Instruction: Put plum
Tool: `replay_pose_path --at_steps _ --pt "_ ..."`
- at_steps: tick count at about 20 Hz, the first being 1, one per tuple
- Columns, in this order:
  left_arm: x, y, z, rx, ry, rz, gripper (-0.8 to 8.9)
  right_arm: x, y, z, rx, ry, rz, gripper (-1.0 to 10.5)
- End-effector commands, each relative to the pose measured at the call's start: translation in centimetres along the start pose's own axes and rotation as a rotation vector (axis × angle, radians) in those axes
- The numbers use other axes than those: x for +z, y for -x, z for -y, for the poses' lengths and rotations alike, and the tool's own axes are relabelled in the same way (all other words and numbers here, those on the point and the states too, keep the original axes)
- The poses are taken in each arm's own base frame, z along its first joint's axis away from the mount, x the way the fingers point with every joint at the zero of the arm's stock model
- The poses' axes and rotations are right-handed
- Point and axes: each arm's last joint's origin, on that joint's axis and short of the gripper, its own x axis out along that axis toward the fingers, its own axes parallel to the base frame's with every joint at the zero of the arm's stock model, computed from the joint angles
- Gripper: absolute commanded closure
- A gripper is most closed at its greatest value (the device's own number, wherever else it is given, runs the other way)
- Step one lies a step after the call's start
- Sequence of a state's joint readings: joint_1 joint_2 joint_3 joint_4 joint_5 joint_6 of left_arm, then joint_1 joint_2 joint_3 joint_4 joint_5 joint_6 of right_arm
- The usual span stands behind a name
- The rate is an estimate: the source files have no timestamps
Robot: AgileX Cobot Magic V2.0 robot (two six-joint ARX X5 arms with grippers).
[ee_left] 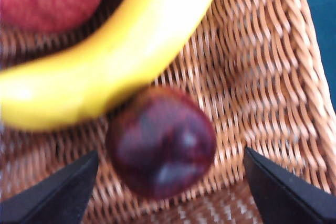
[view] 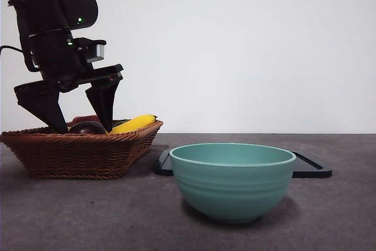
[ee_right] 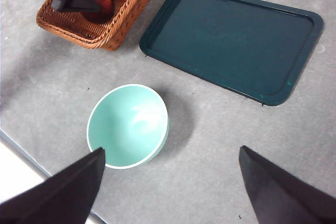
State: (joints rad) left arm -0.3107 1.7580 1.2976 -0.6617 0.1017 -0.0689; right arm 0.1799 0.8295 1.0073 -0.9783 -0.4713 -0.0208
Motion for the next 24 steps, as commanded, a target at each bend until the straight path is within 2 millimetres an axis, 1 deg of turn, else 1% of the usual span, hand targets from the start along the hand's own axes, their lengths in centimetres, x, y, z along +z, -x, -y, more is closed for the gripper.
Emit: replay_pose_path --at_steps 1,3,7,10,12,13,15,21,24 --pt "0.54 -0.86 0.12 0.003 -0.009 -0.001 3.8 0.51 0.25 -0.17 0.002 0.005 0.016 5.4" --pt "0.47 -1.26 0.07 0.004 -0.008 -0.014 3.8 0.53 0.25 -0.17 0.002 0.006 0.018 5.4" --pt "0.41 -1.34 0.19 0.003 -0.01 -0.02 3.85 0.56 0.25 -0.17 0.002 0.007 0.021 5.4" --pt "0.31 -1.35 0.3 0.002 -0.012 -0.03 4.48 0.56 0.25 -0.17 0.002 0.007 0.021 5.4" --pt "0.28 -1.4 0.41 0.001 -0.015 -0.033 4.6 0.56 0.25 -0.17 0.002 0.007 0.021 5.4" --pt "0.27 -1.4 0.46 0.001 -0.016 -0.033 5.14 0.56 0.26 -0.17 0.002 0.007 0.021 5.4" --pt "0.24 -1.42 0.49 0.001 -0.016 -0.037 5.69 0.56 0.26 -0.17 0.002 0.007 0.021 5.4" --pt "0.2 -1.38 0.49 0.001 -0.016 -0.041 5.69 0.56 0.26 -0.17 0.002 0.007 0.021 5.4" --pt "0.13 -0.87 0.58 -0.006 -0.016 -0.041 5.69 0.56 0.26 -0.17 0.002 0.007 0.021 5.4"
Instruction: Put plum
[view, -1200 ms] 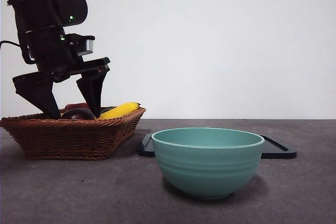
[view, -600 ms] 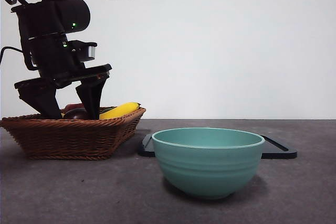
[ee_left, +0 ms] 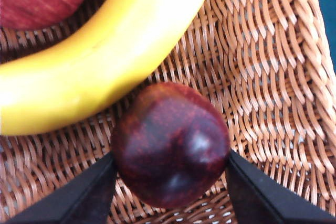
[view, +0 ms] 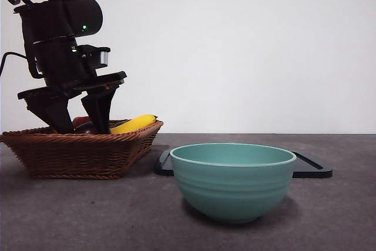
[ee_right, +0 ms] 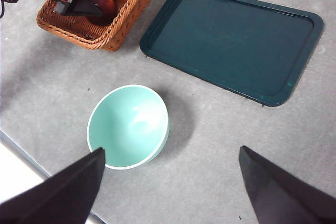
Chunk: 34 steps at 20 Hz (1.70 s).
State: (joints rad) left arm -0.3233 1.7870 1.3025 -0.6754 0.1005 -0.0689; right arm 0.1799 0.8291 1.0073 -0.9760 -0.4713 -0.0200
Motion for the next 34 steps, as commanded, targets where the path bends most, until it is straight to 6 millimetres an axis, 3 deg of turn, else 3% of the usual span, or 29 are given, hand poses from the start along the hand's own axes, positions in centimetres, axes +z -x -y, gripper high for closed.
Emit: replay_pose_path --at_steps 1,4,8,12,15,19,25,34 --pt "0.3 0.6 0.3 -0.014 -0.011 0.009 5.69 0.5 0.3 -0.2 0.002 0.006 0.019 5.4" --pt "0.4 3.2 1.0 -0.028 -0.028 0.077 5.69 0.5 0.3 -0.2 0.002 0.006 0.019 5.4" --pt "-0.6 8.2 3.0 -0.067 -0.082 0.173 5.69 0.5 0.3 -0.2 0.002 0.007 0.019 5.4" --pt "-2.7 12.5 6.4 -0.253 -0.193 0.213 5.69 0.5 0.3 -0.2 0.002 0.006 0.019 5.4" --pt "-4.0 13.5 9.6 -0.324 -0.296 0.22 5.69 0.5 0.3 -0.2 0.002 0.006 0.019 5.4" --pt "-5.2 12.5 13.4 -0.386 -0.413 0.165 5.69 0.5 0.3 -0.2 0.002 0.005 0.019 5.4" --pt "-6.1 7.9 18.0 -0.406 -0.55 0.064 5.69 0.5 0.2 -0.2 0.002 0.001 0.013 5.4" --pt "-7.3 1.1 20.6 -0.257 -0.665 -0.05 5.69 0.5 0.2 -0.2 0.002 0.0 0.012 5.4"
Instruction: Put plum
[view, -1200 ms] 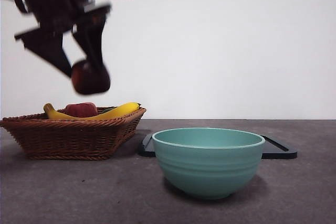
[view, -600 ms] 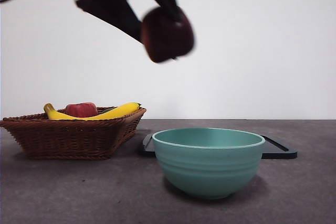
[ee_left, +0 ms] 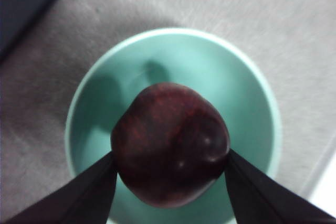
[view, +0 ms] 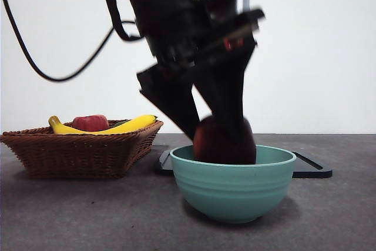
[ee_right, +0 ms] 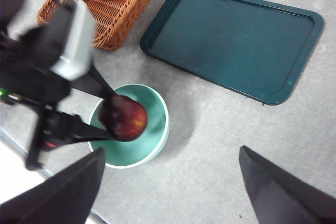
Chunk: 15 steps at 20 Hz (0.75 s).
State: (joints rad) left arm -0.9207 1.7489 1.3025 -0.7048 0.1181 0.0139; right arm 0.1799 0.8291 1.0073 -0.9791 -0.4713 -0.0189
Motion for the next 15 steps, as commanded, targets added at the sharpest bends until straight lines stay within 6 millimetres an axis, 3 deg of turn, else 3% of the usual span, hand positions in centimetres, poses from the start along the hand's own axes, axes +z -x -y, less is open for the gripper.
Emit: replay_pose_path --at_steps 1,9,12,15 --pt "0.6 -1.4 0.4 0.004 -0.039 -0.003 5.69 0.5 0.3 -0.2 0.002 0.003 0.015 5.4" --pt "0.4 -3.5 0.4 0.001 -0.039 -0.045 5.55 0.5 0.3 -0.2 0.002 0.003 0.015 5.4" --pt "0.4 -3.5 0.7 -0.002 -0.042 -0.044 4.33 0.5 0.3 -0.2 0.002 0.003 0.015 5.4" --pt "0.5 -3.4 0.7 -0.002 -0.035 -0.041 4.31 0.5 0.3 -0.2 0.002 0.003 0.015 5.4"
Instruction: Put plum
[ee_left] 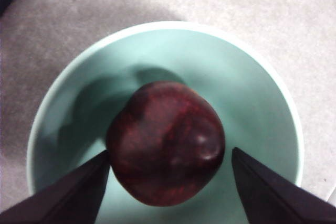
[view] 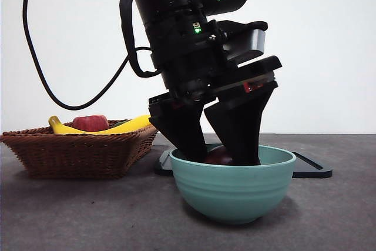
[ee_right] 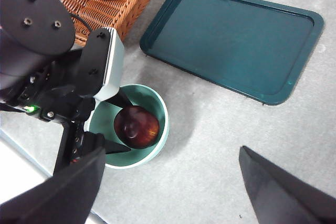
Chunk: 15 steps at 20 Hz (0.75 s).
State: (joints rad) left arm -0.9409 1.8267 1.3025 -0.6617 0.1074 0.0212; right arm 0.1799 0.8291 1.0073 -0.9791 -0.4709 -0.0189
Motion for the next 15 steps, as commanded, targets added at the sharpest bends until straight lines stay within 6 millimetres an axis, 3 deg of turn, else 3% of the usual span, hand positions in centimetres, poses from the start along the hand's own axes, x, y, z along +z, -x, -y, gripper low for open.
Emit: replay_pose_path --at_steps 1,8,11,15 --pt "0.5 -0.3 0.3 -0.004 -0.005 0.0 4.31 0.5 0.3 -0.2 0.002 0.003 0.015 5.4" --pt "1.3 3.9 0.5 0.001 -0.008 0.117 4.31 0.5 0.3 -0.2 0.002 0.003 0.015 5.4" --pt "1.0 7.4 0.0 0.014 0.01 0.193 4.31 0.5 0.3 -0.2 0.003 0.003 0.015 5.4" --pt "-0.3 13.5 -1.5 0.052 0.07 0.344 4.31 0.5 0.3 -0.2 0.003 0.003 0.014 5.4"
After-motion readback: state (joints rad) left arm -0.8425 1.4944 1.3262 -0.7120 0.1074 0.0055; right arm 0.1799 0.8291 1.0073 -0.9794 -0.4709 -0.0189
